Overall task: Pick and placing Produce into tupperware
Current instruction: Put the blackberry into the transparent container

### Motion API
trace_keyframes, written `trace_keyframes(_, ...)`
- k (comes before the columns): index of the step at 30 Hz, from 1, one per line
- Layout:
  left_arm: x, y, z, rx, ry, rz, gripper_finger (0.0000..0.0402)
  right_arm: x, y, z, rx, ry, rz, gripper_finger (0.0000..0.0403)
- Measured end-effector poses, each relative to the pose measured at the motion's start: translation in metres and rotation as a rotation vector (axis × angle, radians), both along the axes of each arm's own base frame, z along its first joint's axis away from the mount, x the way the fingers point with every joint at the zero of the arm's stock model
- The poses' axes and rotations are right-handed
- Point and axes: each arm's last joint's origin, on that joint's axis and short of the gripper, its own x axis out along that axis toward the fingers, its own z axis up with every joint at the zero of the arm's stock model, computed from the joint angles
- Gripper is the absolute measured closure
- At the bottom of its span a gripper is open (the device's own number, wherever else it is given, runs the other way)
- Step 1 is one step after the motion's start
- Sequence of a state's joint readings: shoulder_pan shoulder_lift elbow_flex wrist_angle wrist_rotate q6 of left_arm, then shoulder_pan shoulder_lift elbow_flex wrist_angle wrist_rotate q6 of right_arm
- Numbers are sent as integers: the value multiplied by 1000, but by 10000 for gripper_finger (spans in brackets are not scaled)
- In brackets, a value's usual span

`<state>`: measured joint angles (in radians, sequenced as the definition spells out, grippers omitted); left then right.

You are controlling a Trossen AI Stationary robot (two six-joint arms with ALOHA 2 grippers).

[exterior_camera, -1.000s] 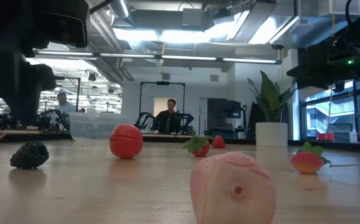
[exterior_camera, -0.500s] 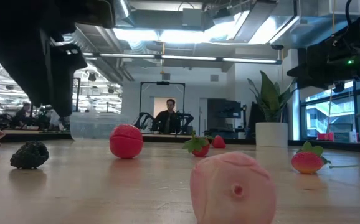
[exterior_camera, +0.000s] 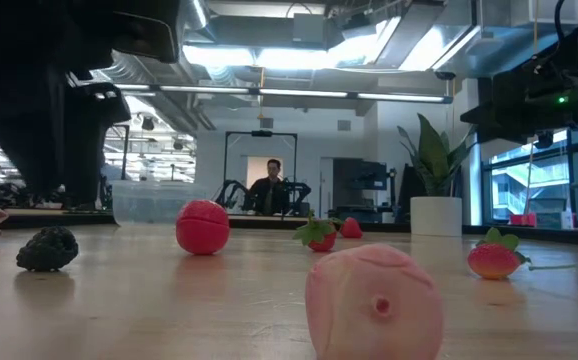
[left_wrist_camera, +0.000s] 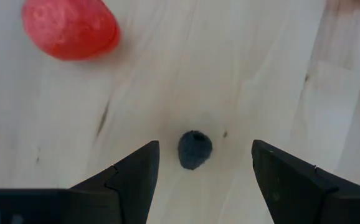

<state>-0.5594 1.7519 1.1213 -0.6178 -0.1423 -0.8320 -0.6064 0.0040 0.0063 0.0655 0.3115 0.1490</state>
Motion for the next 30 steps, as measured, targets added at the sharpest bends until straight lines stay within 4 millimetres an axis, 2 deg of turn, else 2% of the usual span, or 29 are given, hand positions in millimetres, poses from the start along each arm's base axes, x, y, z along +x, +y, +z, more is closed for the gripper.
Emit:
trace_keyframes(15,4,-3,-32,35,106,-9,157,0,0,0,-2,3,0,134)
trace_keyframes(22,5,-2,-33,39,106,-5,158,0,0,0,0,1,0,134)
trace_keyframes(30,5,-2,-33,44,105,2,202,0,0,0,0,1,0,134)
